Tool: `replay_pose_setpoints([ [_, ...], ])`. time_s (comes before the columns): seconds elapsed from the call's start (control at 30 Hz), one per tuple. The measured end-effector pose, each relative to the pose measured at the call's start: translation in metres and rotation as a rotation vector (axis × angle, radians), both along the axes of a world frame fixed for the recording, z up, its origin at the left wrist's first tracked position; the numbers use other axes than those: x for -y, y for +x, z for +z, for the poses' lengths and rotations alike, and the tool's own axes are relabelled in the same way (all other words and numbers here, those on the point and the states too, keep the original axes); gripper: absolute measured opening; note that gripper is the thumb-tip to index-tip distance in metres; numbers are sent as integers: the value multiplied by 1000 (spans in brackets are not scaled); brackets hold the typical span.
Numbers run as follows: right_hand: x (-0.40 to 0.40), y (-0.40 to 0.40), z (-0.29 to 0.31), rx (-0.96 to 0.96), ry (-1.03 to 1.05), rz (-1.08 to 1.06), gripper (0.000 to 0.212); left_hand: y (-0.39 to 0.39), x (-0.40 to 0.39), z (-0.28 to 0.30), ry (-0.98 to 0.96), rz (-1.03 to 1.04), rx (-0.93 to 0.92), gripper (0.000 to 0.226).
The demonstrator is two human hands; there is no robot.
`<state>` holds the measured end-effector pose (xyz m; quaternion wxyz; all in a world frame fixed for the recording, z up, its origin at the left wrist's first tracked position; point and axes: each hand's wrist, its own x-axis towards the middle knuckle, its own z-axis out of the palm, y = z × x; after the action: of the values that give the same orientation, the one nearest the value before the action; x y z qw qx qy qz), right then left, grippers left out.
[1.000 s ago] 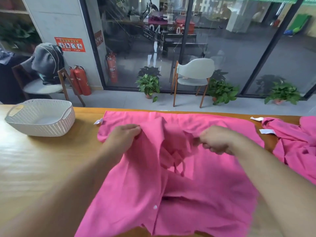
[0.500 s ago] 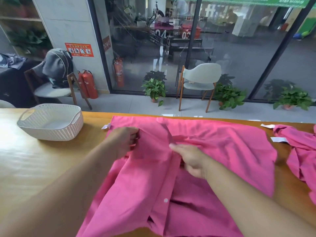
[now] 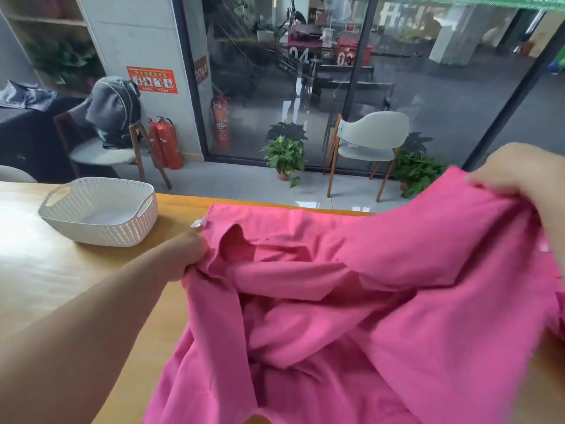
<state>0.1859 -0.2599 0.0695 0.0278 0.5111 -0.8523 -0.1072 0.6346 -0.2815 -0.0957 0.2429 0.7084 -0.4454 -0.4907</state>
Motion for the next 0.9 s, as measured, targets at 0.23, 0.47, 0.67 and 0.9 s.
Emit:
replay_pose_setpoints([
  [0.23,4,59,-114,135,-8,70,45,-24,10,-23,-117,-34,163,30],
  [0.47,-92,209,-166,518,407,551,50,-60,-77,-43,-204,-356,773,119],
  [0.67,-136,247,-199,422,628,829,55,-36,-63,-74,-166,-222,502,65],
  [0.9,-138,242,-228,644,502,755,21,-23,-85,-43,-239,-8,459,104],
])
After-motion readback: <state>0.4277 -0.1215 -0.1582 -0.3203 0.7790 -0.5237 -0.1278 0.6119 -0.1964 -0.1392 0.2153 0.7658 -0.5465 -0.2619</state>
